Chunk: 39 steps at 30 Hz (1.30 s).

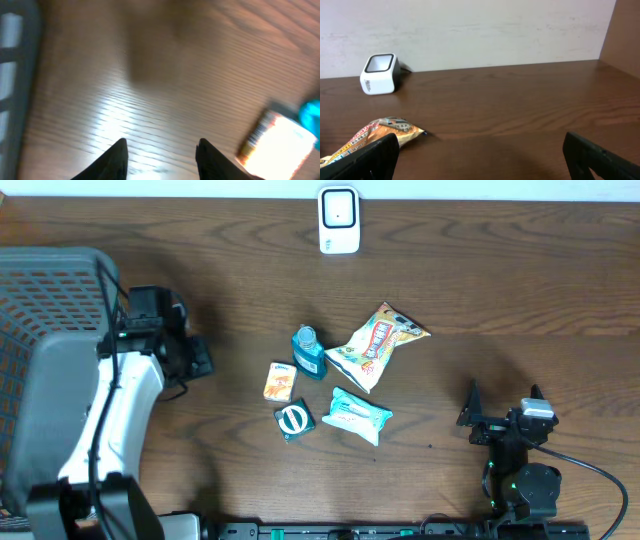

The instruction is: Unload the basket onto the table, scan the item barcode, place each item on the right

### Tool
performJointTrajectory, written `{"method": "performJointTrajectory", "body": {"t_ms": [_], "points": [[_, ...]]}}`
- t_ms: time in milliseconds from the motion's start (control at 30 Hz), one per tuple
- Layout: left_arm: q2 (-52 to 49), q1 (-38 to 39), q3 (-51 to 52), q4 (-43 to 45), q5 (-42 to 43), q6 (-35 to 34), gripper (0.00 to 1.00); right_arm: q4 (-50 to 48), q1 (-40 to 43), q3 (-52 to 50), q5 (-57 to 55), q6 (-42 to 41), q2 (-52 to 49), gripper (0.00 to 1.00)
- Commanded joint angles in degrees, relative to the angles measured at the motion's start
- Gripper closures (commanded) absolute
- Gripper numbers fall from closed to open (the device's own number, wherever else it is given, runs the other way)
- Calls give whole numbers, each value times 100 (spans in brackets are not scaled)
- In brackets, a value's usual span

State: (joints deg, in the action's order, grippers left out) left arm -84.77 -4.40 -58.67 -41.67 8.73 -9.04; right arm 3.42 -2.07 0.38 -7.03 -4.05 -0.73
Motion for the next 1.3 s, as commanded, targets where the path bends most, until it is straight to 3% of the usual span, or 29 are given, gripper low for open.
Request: {"method": "performJointTrajectory", "body": {"t_ms": [0, 67, 167, 333, 433, 533, 633, 800, 1067, 1267], "points": [[664, 374, -455, 37, 129, 24, 51, 24, -61, -7, 11, 50, 24, 1], [1056, 608, -667, 122, 111, 26, 34, 24, -61, -7, 11, 50, 24, 1], [1681, 911, -953, 546, 13, 48, 27, 24, -61, -7, 11, 50, 24, 1], [2771, 1224, -1191, 2319, -101, 44, 0, 24, -61, -7, 11, 50, 24, 1], [3274, 1364, -1191, 3438, -98, 44, 2, 24, -61, -7, 11, 50, 24, 1], [3652, 1425, -1191, 3877, -98, 46, 2, 24, -61, -7, 11, 50, 24, 1], [3991, 1425, -1191, 3613, -101, 315, 2, 24, -61, -7, 11, 50, 24, 1], [4385, 1425, -1191, 2463, -103, 800, 2, 24, -61, -7, 11, 50, 24, 1], [4940, 1423, -1161, 2428, 254, 839, 2, 24, -61, -7, 11, 50, 24, 1], [5910, 1423, -960, 2363, 463, 728, 2, 24, -61, -7, 11, 50, 24, 1]]}}
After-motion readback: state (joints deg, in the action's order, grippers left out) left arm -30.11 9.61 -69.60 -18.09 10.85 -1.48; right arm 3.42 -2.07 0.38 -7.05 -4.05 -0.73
